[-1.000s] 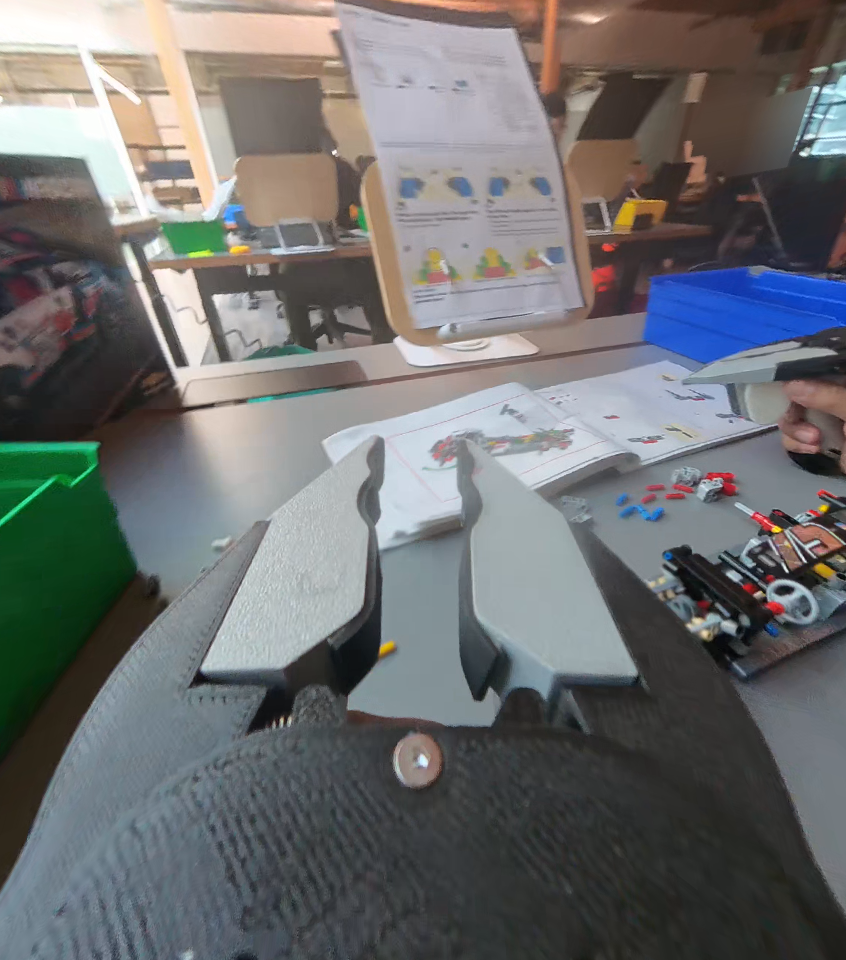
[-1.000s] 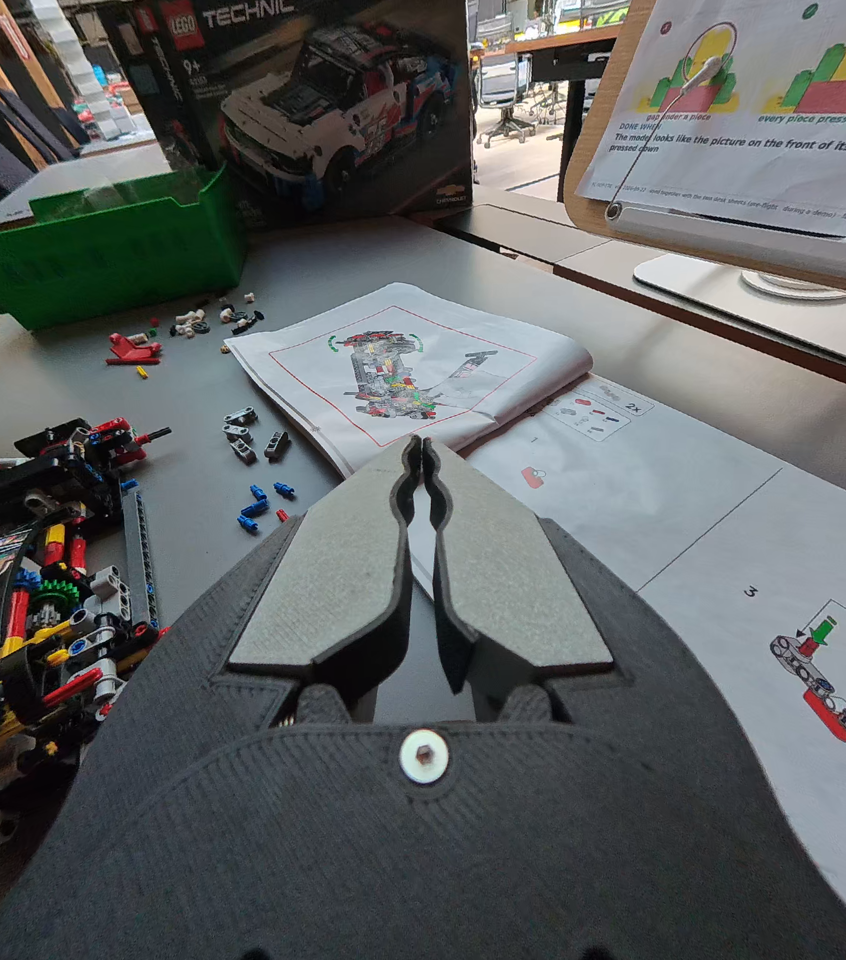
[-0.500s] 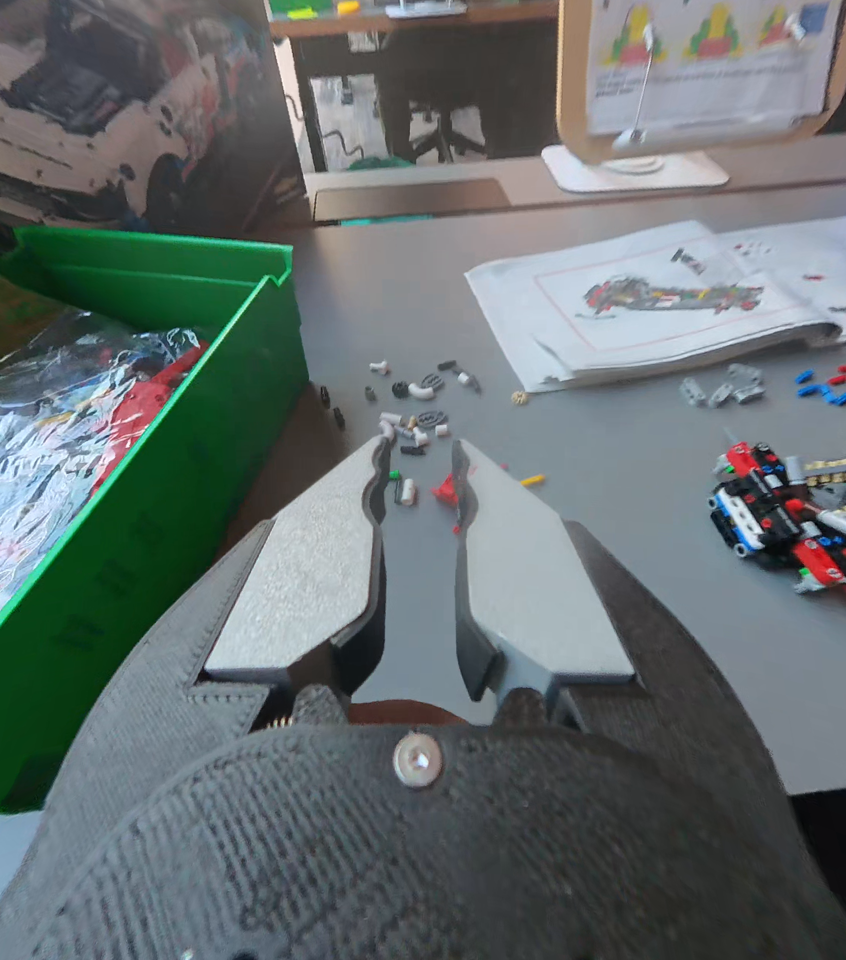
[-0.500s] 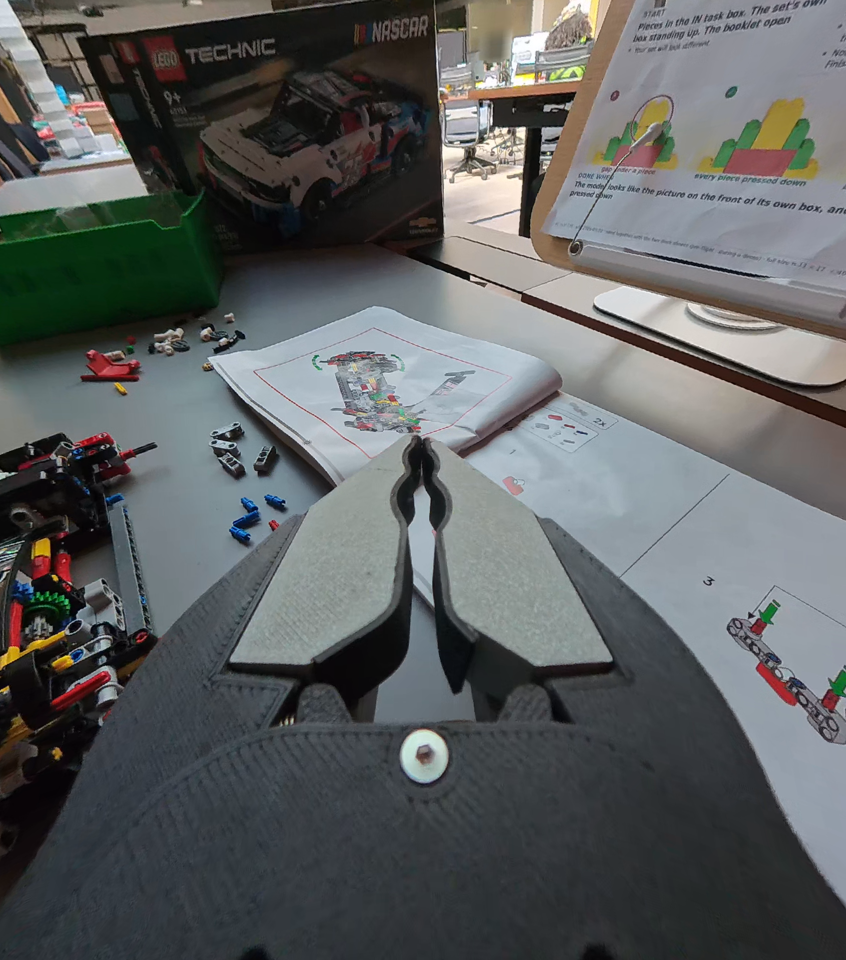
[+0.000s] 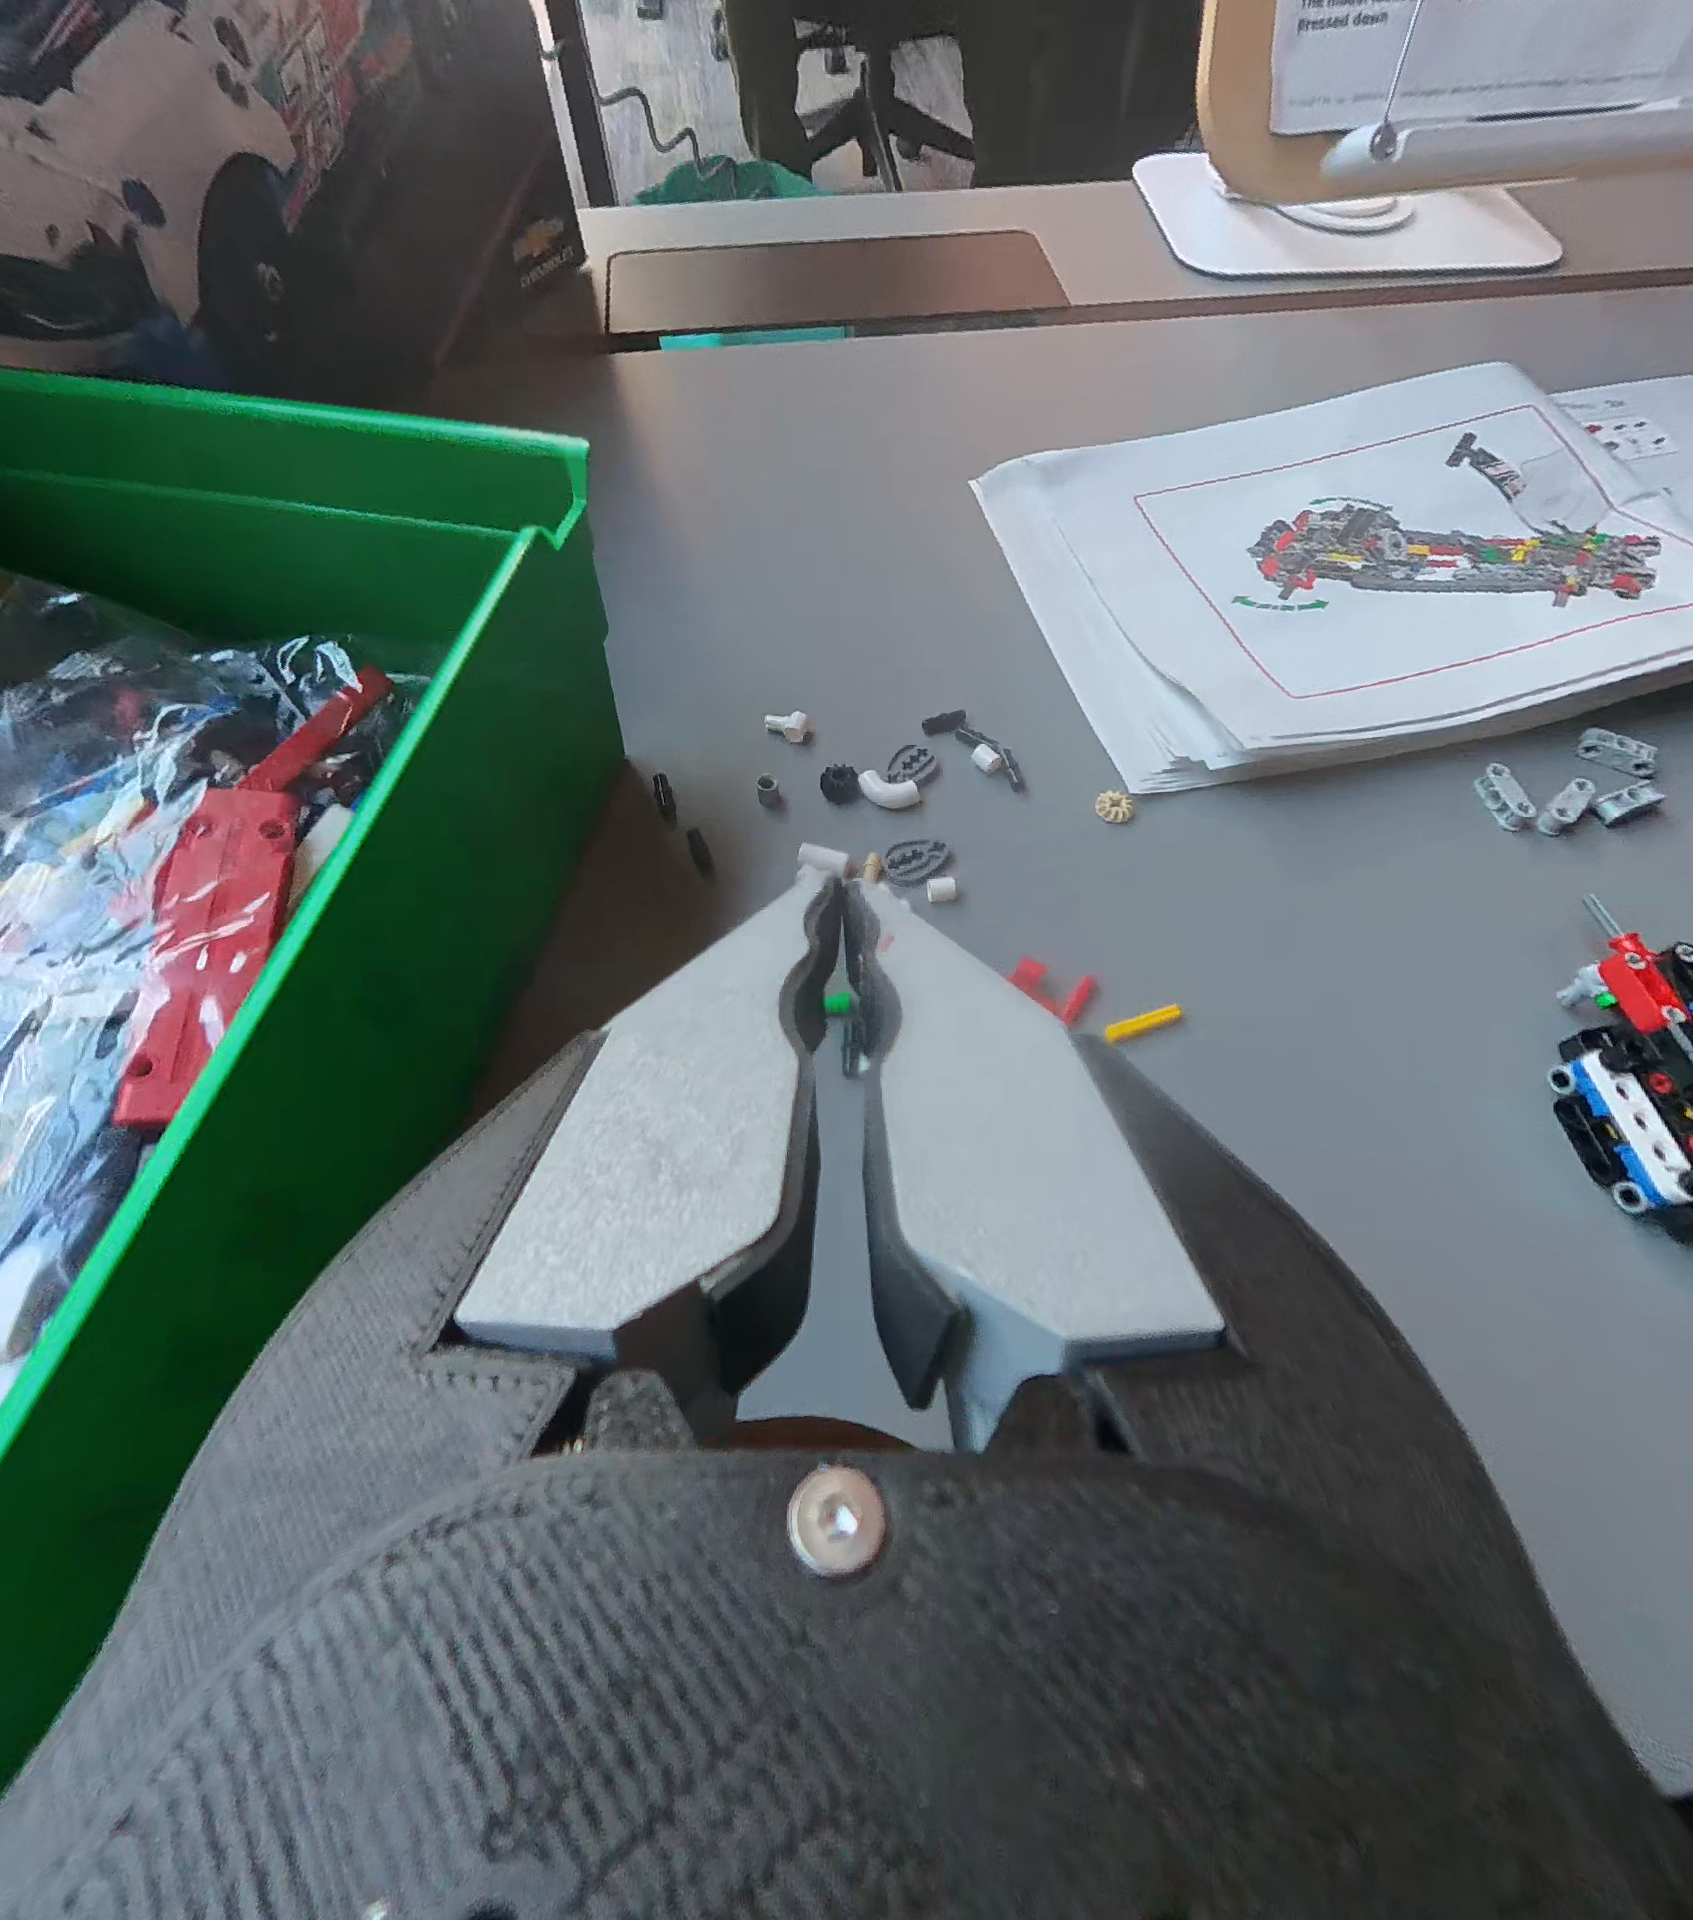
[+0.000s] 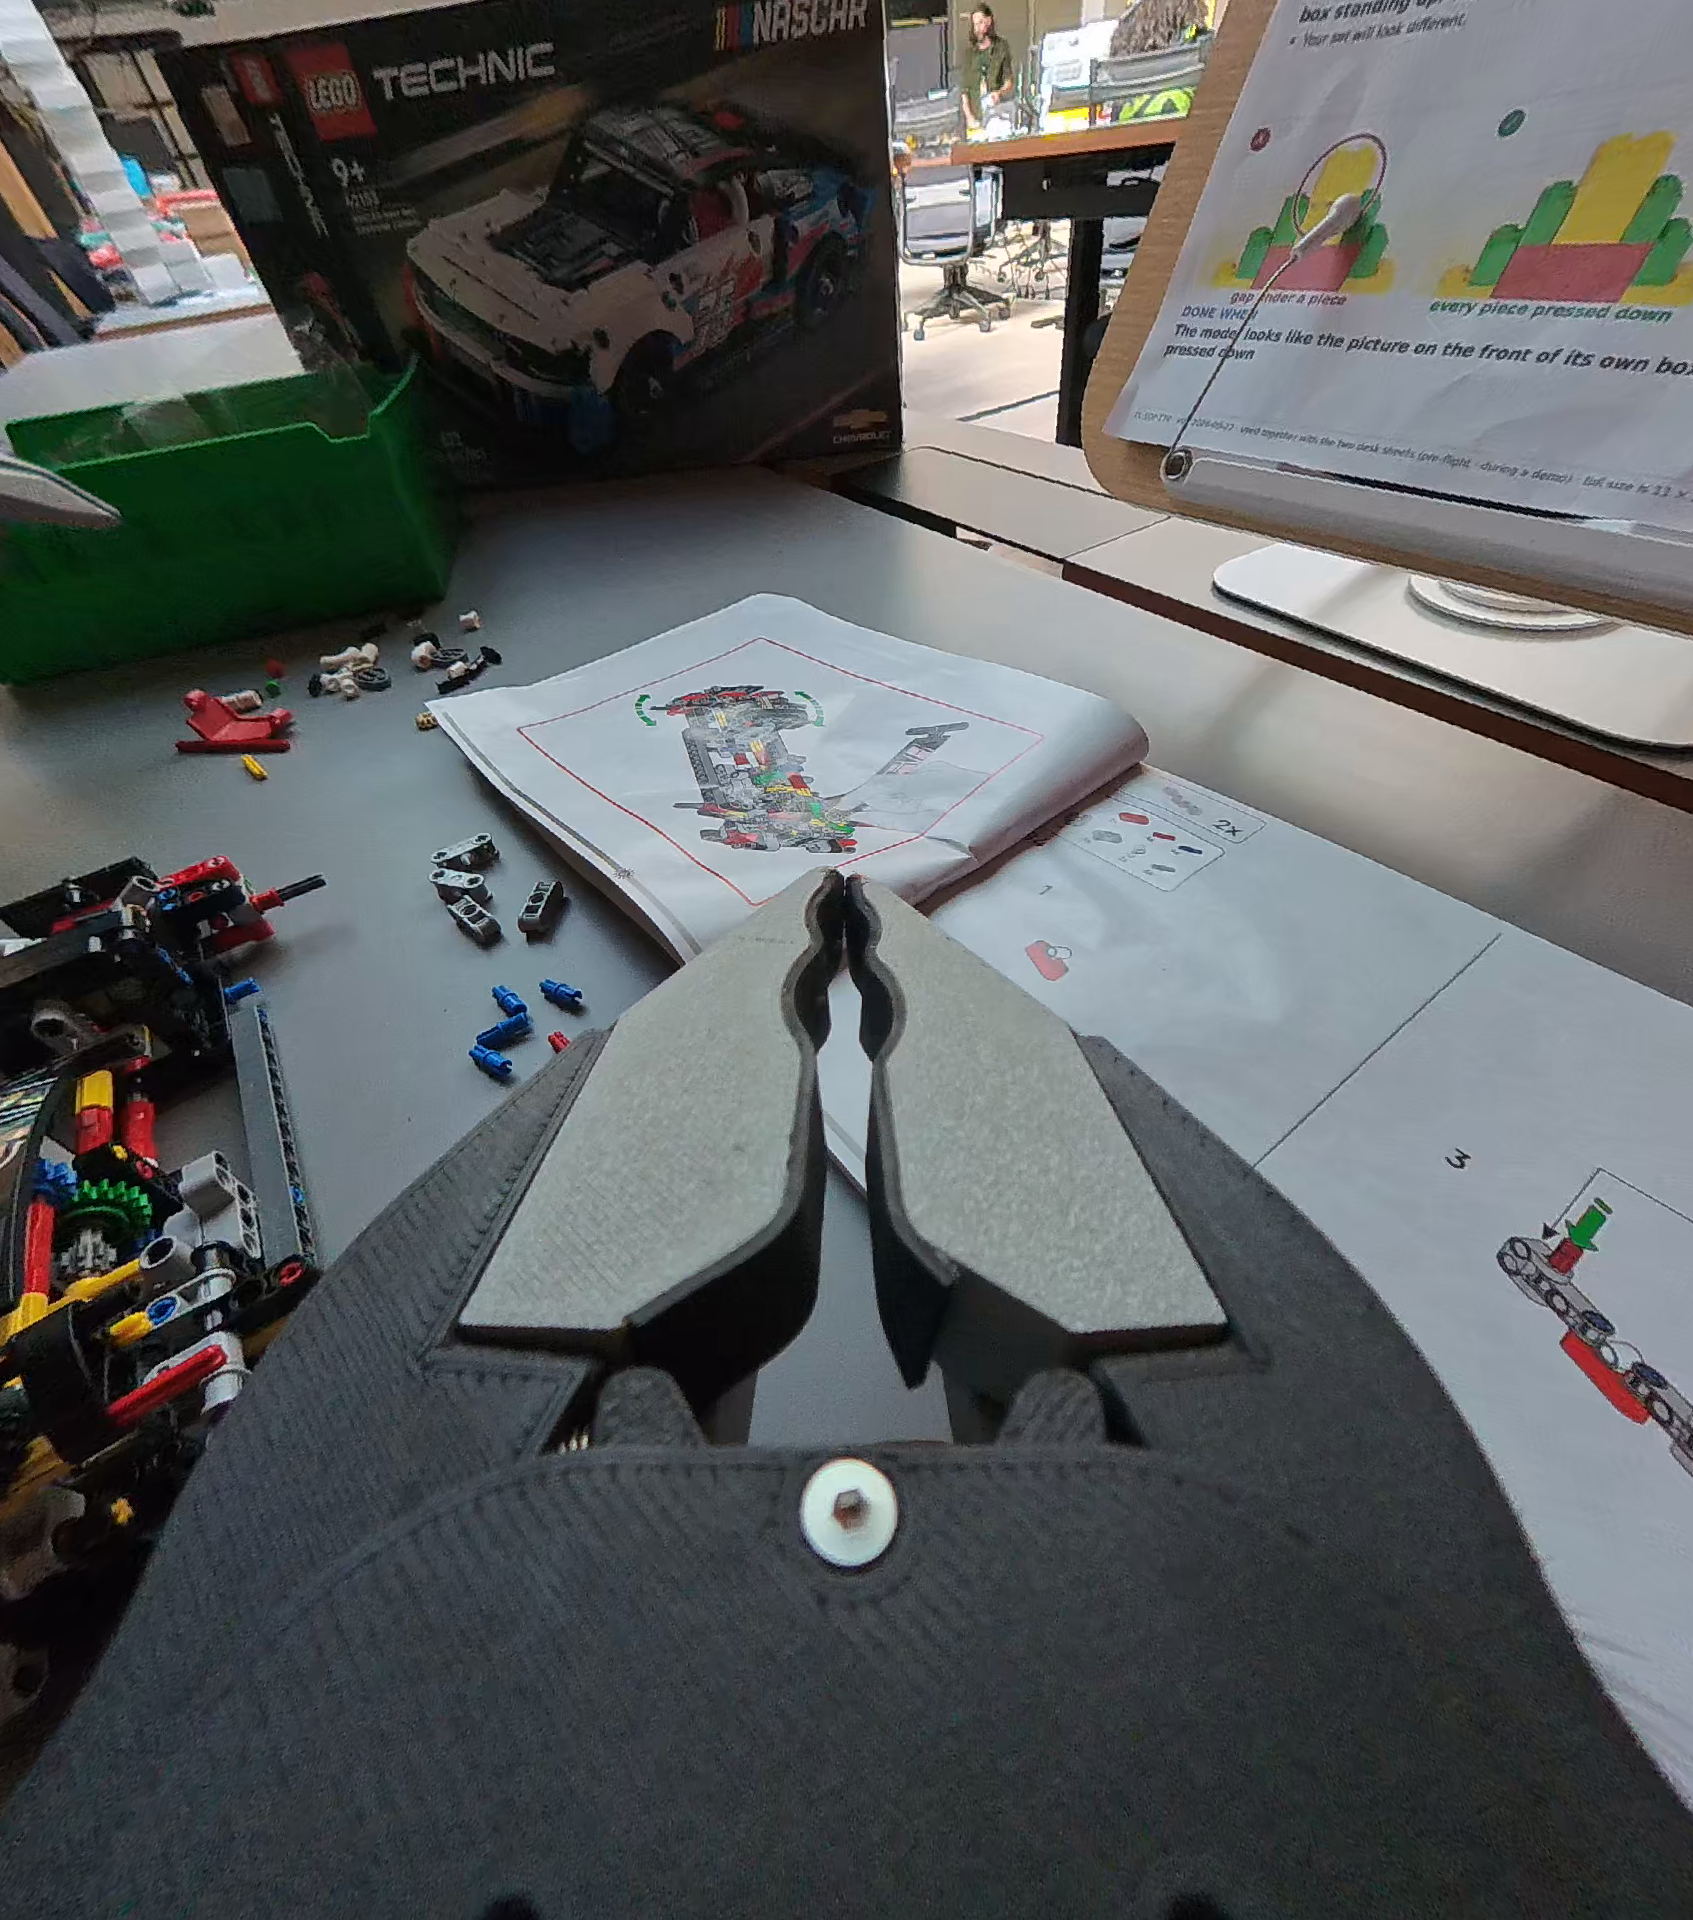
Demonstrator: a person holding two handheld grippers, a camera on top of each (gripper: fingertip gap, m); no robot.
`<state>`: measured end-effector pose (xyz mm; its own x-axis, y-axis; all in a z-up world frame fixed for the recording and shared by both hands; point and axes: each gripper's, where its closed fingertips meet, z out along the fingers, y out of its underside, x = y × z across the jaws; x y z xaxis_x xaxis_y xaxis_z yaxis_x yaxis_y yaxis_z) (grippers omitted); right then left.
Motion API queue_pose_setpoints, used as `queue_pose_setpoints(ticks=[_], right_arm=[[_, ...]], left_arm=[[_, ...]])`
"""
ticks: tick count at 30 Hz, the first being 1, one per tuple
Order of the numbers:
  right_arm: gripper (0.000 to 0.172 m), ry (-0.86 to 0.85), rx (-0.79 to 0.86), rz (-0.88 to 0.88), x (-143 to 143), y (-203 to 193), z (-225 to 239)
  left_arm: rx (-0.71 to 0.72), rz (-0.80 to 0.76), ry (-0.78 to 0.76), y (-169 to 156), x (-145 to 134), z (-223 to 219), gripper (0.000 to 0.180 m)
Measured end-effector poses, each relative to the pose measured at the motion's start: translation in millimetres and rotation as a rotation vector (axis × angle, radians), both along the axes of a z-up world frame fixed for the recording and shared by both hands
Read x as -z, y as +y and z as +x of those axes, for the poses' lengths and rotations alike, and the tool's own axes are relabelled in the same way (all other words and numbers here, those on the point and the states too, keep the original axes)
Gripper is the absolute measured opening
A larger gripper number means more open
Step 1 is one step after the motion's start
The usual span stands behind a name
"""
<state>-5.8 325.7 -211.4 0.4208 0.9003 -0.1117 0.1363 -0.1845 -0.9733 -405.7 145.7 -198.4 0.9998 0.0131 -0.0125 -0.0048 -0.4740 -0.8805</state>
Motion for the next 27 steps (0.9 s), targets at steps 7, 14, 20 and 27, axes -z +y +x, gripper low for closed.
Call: queue_pose_setpoints(ticks=[7, 14, 20, 27], right_arm=[[0.0, -0.005, -0.004, -0.01, 2, 0, -1], [0.0, -0.001, -0.002, -0.019, 2, 2, 0], [0.0, -0.004, -0.007, -0.019, 3, 1, -1], [0.0, -0.003, -0.007, -0.016, 2, 1, -1]], left_arm=[[0.033, -0.084, 0.015, 25, 12, -1, 0.007], [0.019, -0.049, -0.007, 37, 10, -5, 0.0], [0.015, -0.035, 0.0, 38, 11, -7, 0.0], [0.007, -0.01, -0.014, 36, 5, -6, 0.008]])
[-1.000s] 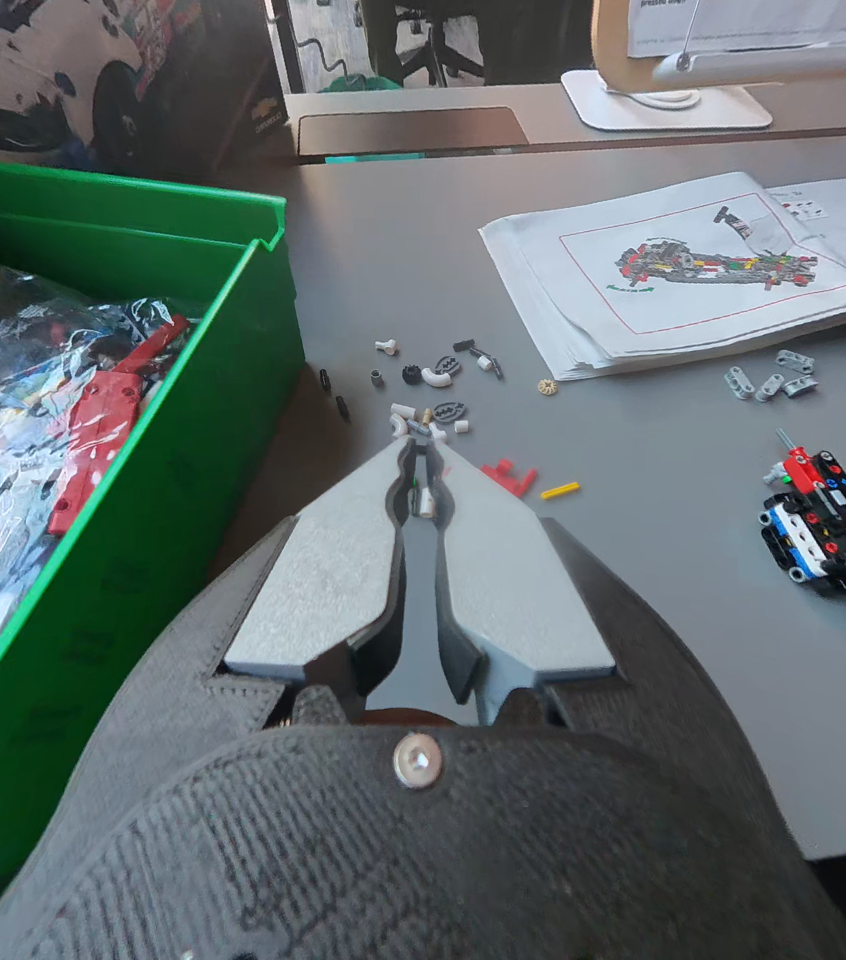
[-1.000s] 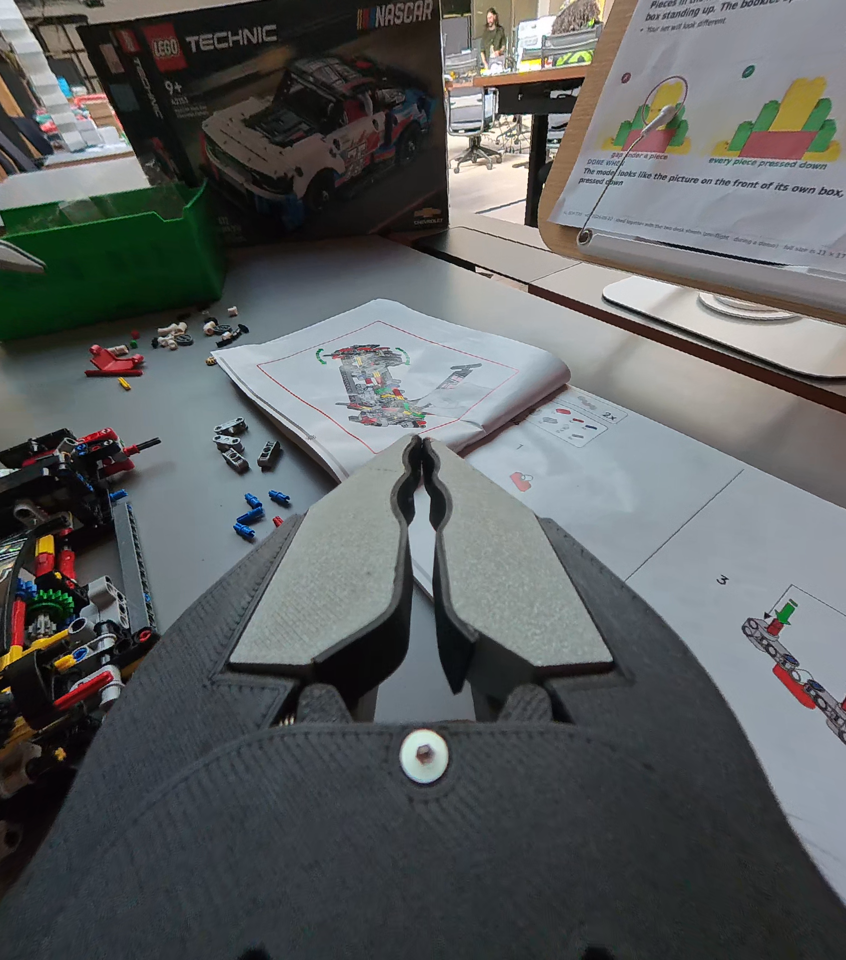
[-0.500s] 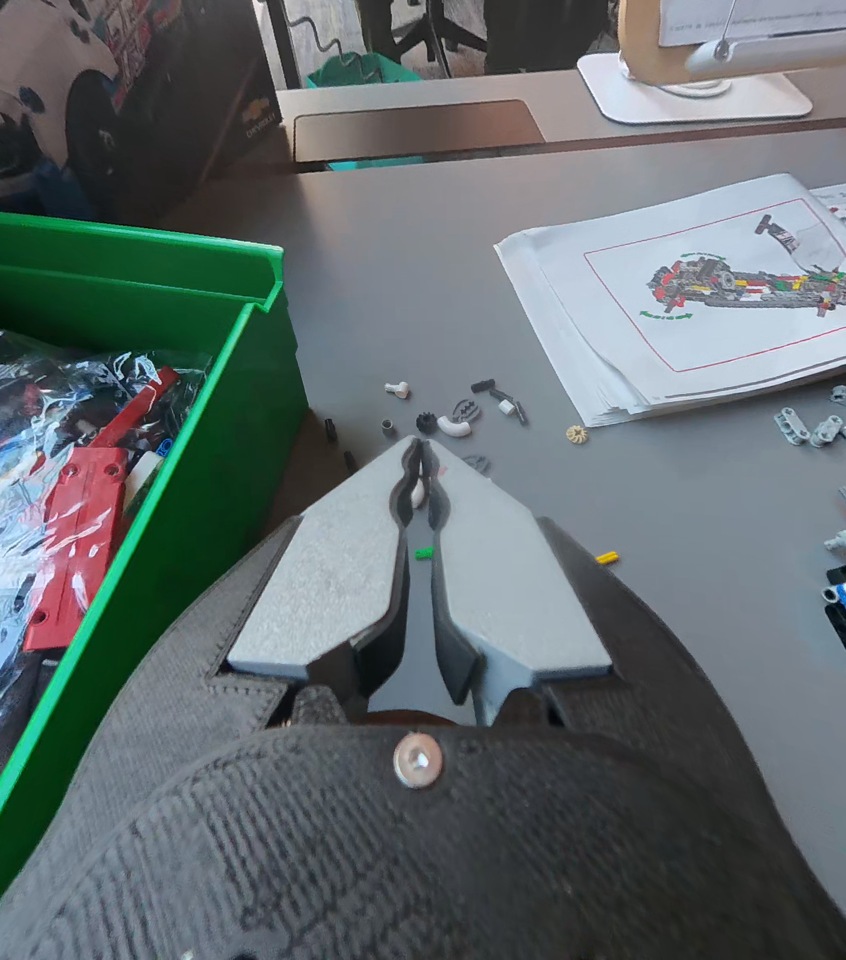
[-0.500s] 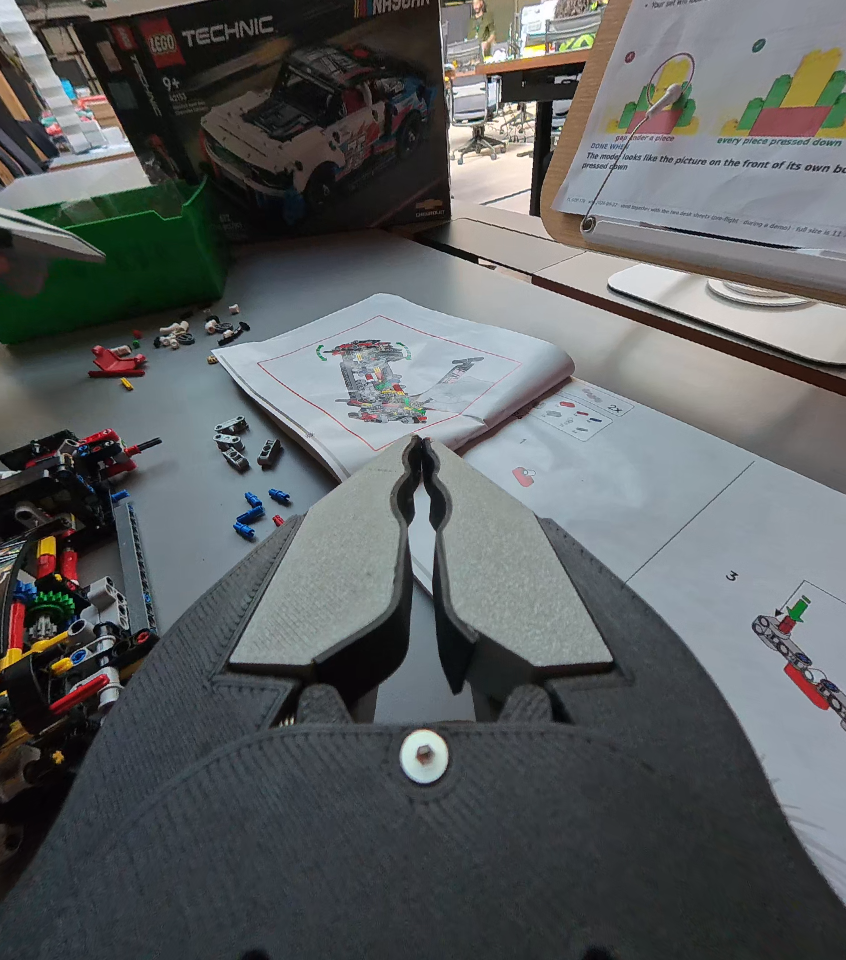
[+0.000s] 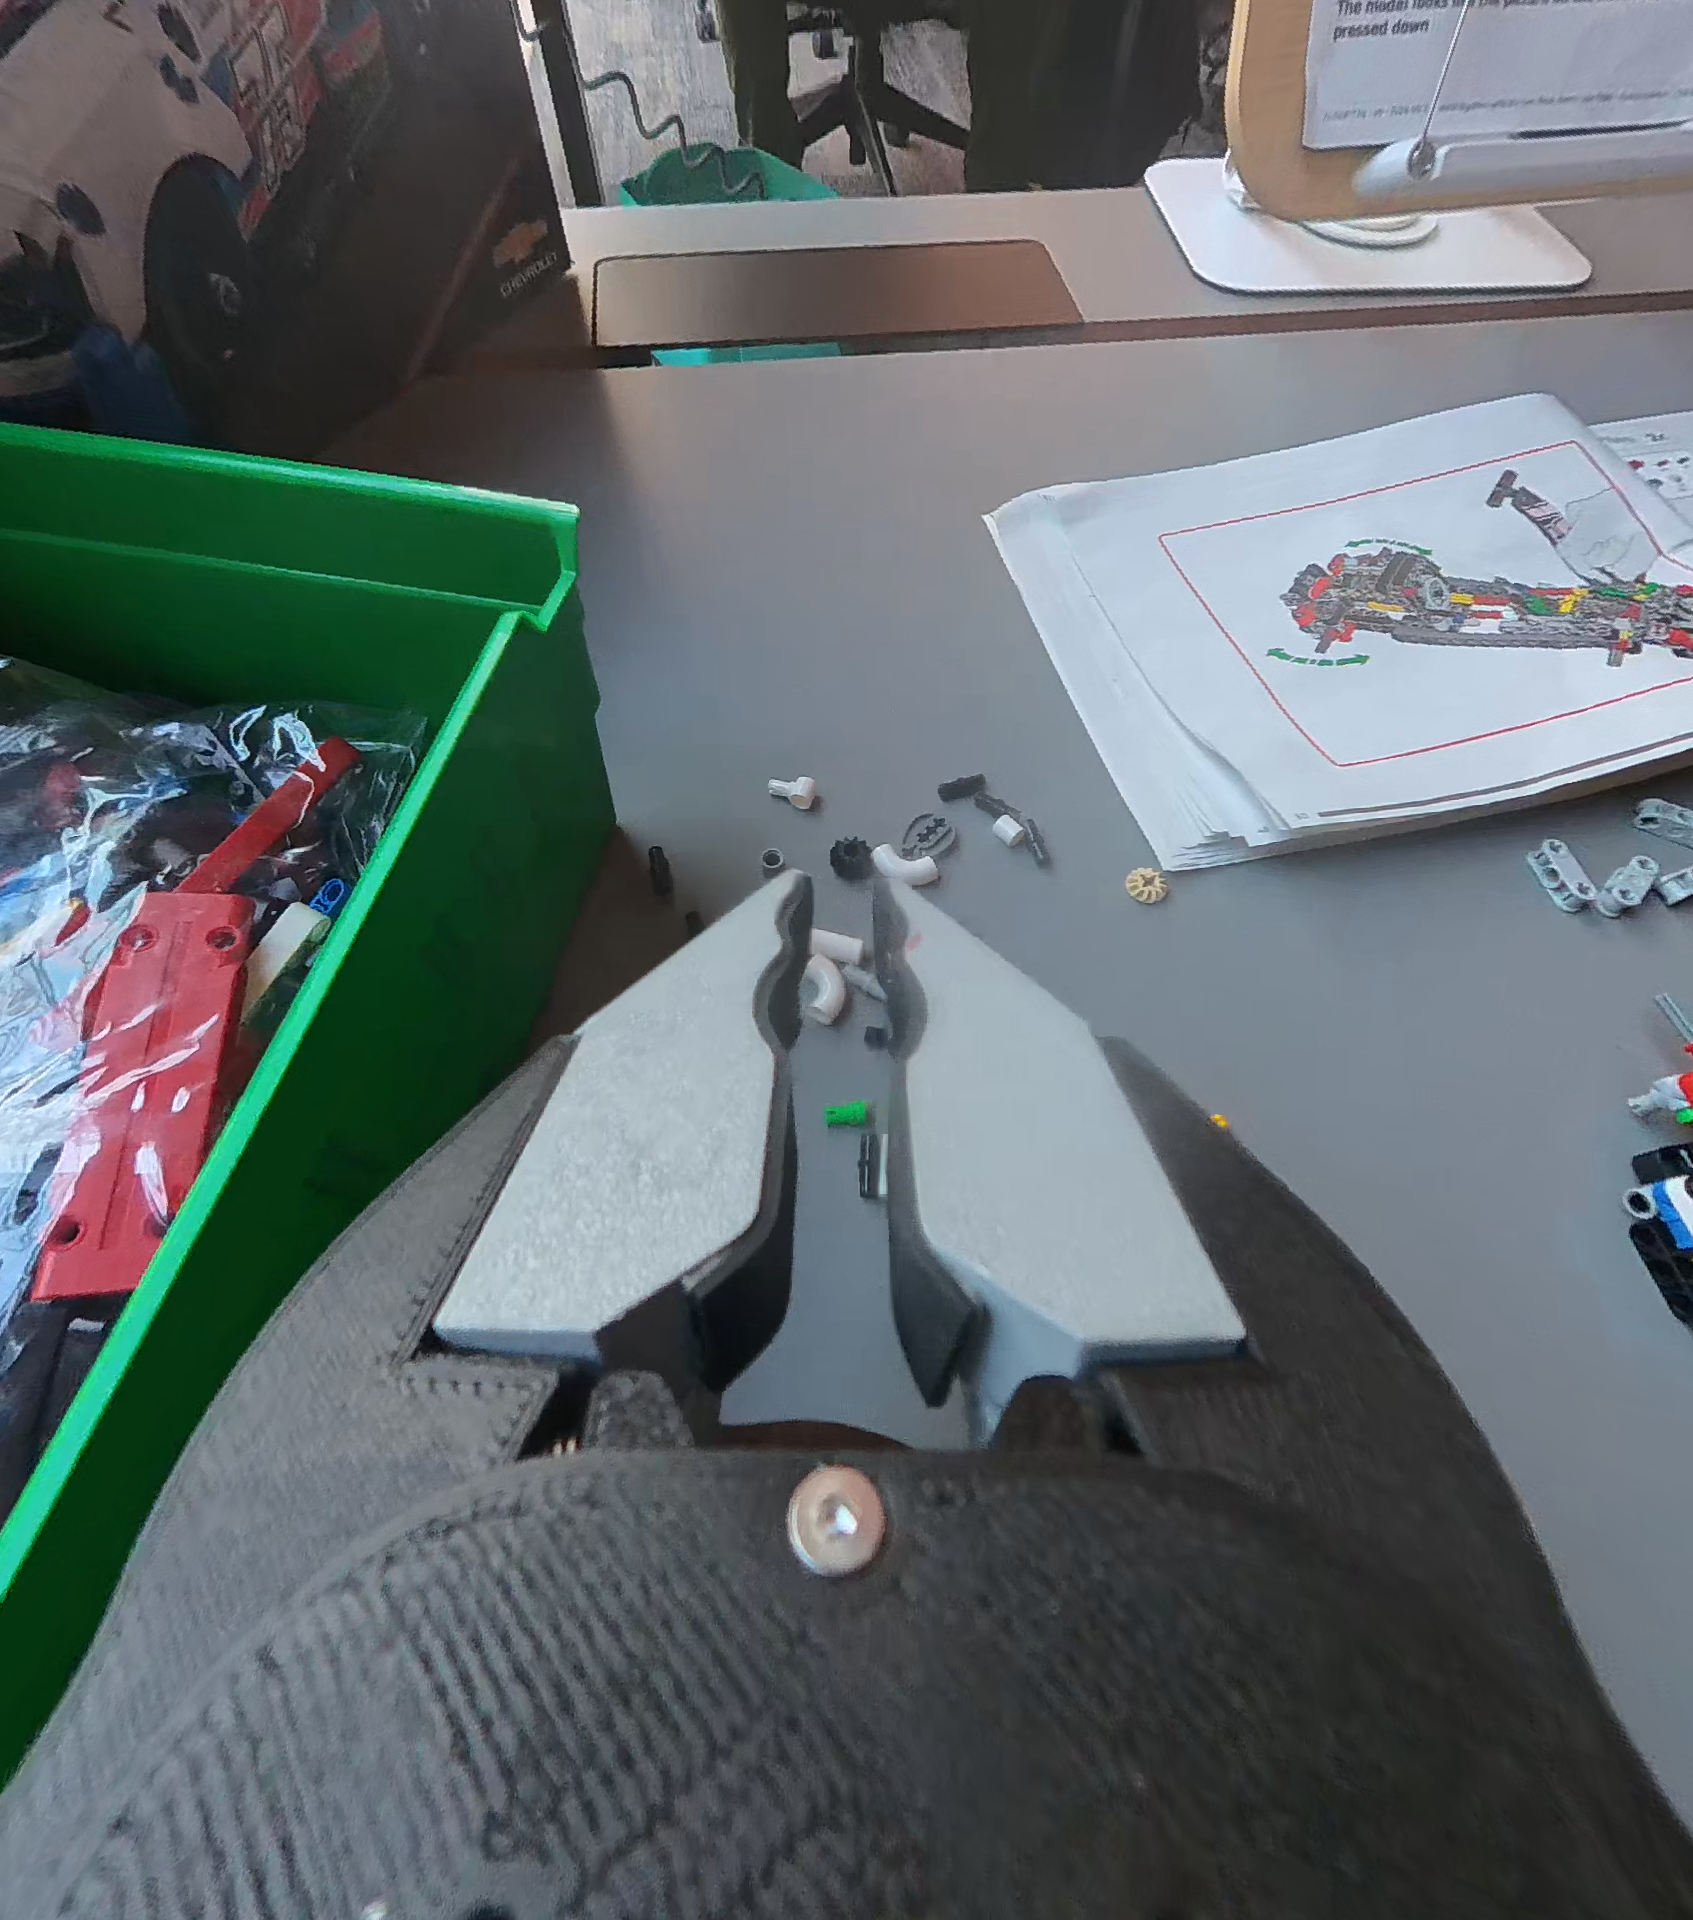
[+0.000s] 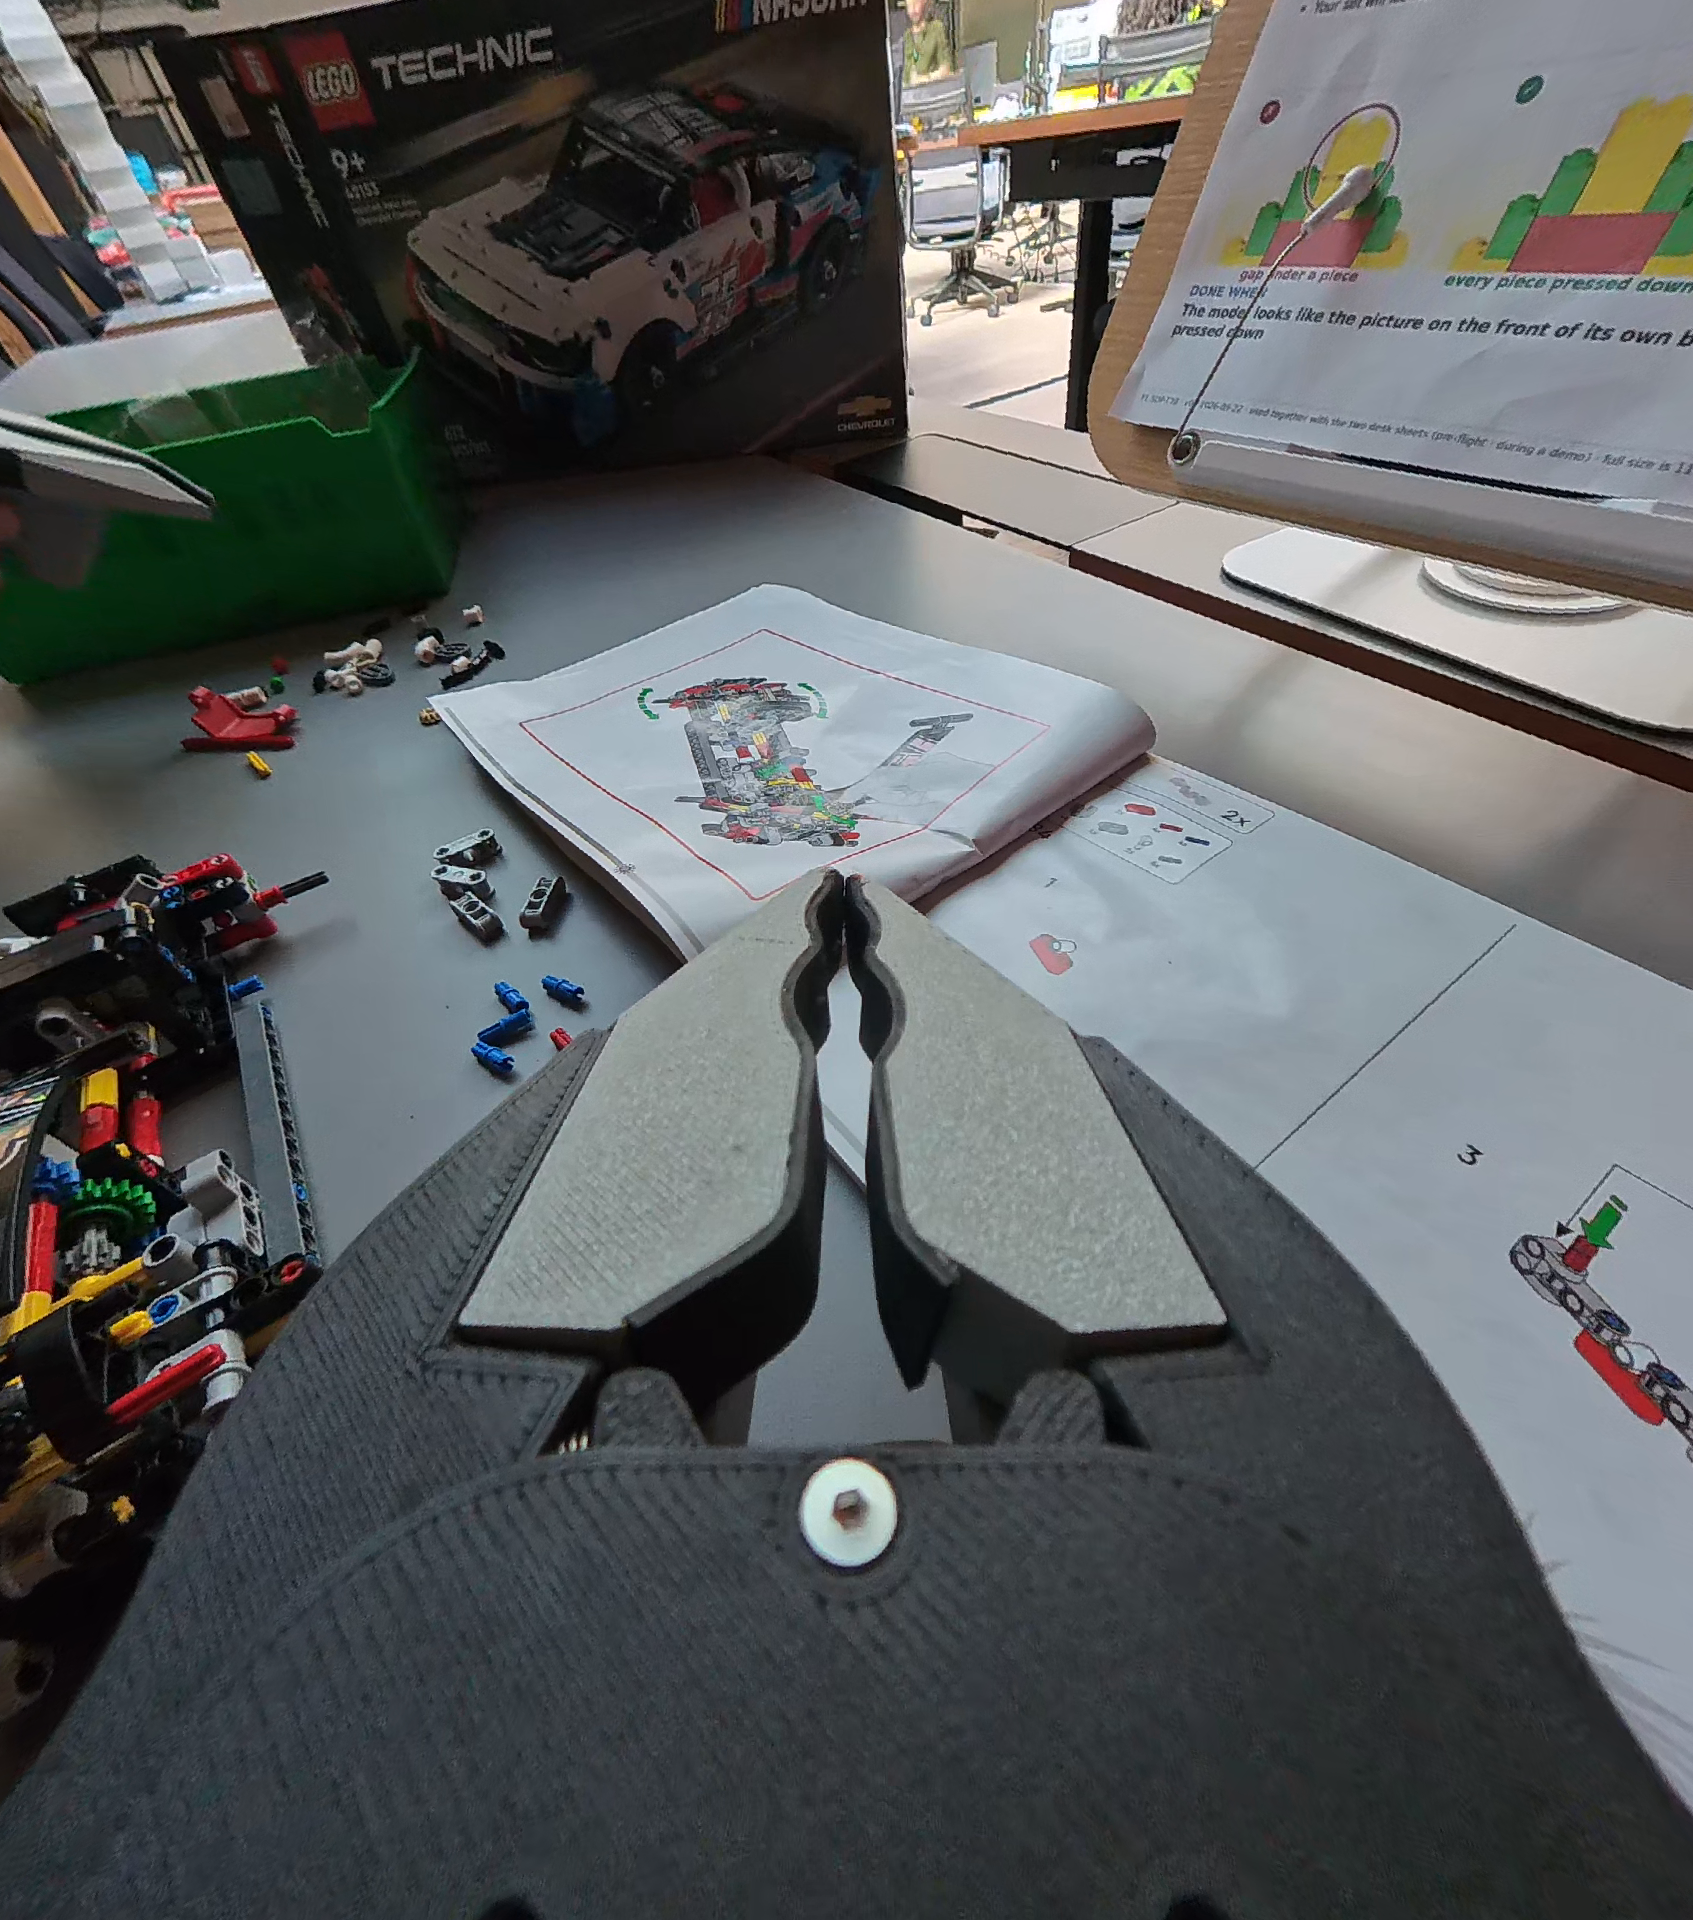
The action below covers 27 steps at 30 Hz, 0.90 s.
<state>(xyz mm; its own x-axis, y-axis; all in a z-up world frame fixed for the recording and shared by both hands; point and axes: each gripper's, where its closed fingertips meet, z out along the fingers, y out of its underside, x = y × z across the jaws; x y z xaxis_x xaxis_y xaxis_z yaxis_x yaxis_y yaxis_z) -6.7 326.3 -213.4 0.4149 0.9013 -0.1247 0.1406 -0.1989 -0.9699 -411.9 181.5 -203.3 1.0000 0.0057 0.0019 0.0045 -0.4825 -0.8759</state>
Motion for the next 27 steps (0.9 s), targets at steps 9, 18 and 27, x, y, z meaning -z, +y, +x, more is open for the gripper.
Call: queue_pose_setpoints(ticks=[9, 18, 27], right_arm=[[0.0, -0.004, 0.0, 0.008, -1, -1, 0], [0.0, -0.003, -0.004, 0.008, -1, -1, -1], [0.0, -0.006, -0.006, 0.007, 0, -1, -1]], left_arm=[[0.004, 0.031, -0.041, 10, -12, 2, 0.001], [0.021, 0.001, 0.017, 21, -20, -1, 0.0], [0.165, -0.265, 0.086, 55, 15, 7, 0.015]])
